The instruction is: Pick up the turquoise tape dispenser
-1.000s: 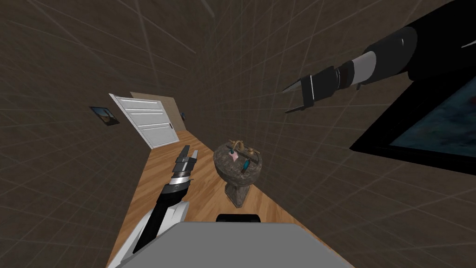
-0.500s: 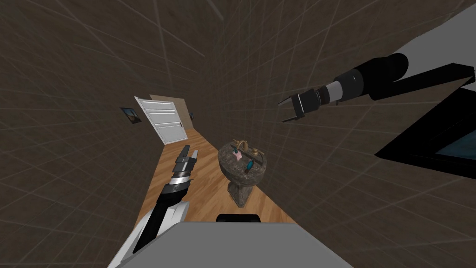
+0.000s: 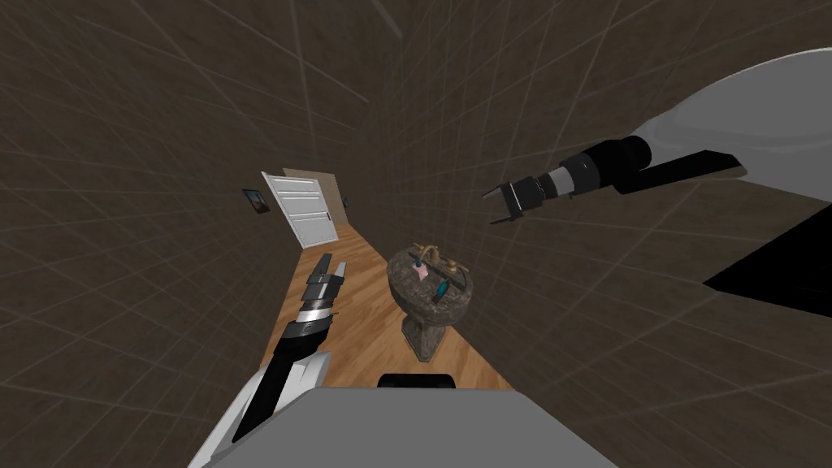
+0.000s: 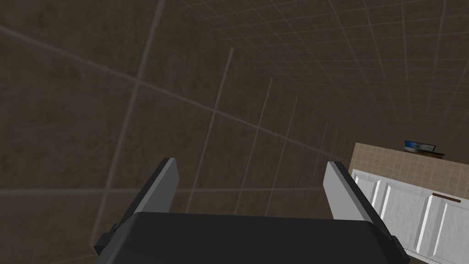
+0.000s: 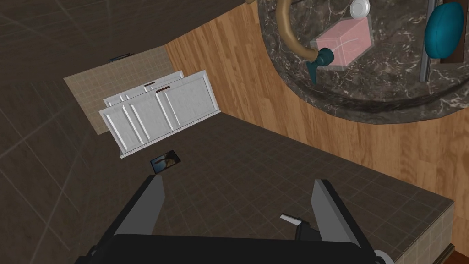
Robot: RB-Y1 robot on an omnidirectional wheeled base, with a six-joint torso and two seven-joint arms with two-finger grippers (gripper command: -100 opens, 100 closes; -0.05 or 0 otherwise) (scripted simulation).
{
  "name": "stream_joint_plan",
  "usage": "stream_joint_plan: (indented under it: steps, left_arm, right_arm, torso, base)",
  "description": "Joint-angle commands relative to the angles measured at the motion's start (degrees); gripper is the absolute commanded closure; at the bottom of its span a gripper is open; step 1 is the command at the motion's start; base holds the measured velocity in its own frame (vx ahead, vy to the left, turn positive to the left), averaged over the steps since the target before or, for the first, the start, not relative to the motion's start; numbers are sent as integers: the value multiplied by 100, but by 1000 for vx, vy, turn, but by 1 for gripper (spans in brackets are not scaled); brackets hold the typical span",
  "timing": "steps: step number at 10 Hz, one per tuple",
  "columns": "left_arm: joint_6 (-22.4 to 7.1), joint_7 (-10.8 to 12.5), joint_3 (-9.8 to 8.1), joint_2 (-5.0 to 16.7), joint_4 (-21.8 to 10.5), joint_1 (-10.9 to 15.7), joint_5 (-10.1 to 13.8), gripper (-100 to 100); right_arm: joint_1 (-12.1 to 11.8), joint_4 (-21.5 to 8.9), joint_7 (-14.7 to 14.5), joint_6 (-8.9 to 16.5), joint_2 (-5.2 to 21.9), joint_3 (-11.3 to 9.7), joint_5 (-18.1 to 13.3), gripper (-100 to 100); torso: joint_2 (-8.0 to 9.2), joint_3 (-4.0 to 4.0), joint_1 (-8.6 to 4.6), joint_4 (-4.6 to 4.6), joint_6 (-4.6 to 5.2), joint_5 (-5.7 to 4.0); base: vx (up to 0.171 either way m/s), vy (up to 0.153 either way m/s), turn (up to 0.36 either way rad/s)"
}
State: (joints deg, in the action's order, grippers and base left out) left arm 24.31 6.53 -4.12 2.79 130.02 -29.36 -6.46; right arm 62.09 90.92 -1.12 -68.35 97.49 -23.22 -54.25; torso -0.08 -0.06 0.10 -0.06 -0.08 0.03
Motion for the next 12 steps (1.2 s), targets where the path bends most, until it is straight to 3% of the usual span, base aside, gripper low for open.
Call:
stream_joint_plan:
  steps: [1, 2, 3, 5, 6, 8, 9, 11, 12]
  left_arm:
    - [0, 0, 0, 0, 0, 0, 0, 0]
    - [0, 0, -1, 0, 0, -1, 0, 0]
    - [0, 0, -1, 0, 0, -2, 0, 0]
    - [0, 0, -1, 0, 0, -1, 0, 0]
    - [0, 0, -1, 0, 0, -2, 0, 0]
    - [0, 0, -1, 0, 0, -1, 0, 0]
    - [0, 0, -1, 0, 0, -2, 0, 0]
    - [0, 0, -1, 0, 0, -1, 0, 0]
    - [0, 0, -1, 0, 0, -2, 0, 0]
  right_arm:
    - [15, -70, -102, 24, -21, -286, 37, -100]
    - [15, -70, -102, 24, -21, -429, 37, -100]
    - [55, -210, -286, 80, -67, -612, 118, -100]
    - [55, -210, -286, 80, -67, -939, 118, -100]
    - [90, -356, -472, 142, -121, -1115, 202, -100]
    - [90, -356, -472, 142, -121, -1450, 202, -100]
    - [122, -508, -657, 208, -180, -1628, 290, -100]
    - [122, -508, -657, 208, -180, -1963, 290, -100]
    - [151, -665, -842, 277, -245, -2142, 381, -100]
  torso:
    - [0, 0, 0, 0, 0, 0]
    - [0, 0, -2, 1, 6, -1]
    - [1, 2, -4, 3, 10, -2]
    - [1, 1, -2, 2, 7, -1]
    - [1, 2, -3, 3, 10, -1]
    - [0, 1, -2, 2, 8, -1]
    - [0, 2, -3, 3, 10, -1]
    - [0, 1, -1, 2, 8, 0]
    - [1, 3, -3, 4, 12, -1]
  base:
    - [-14, -4, 201]
    - [-6, -4, 3]
    - [-13, 2, 210]
    - [-10, -2, 113]
    - [-12, 5, 254]
    - [-9, -3, 92]
    - [-12, 4, 256]
    - [-11, -2, 91]
    - [-12, 5, 235]
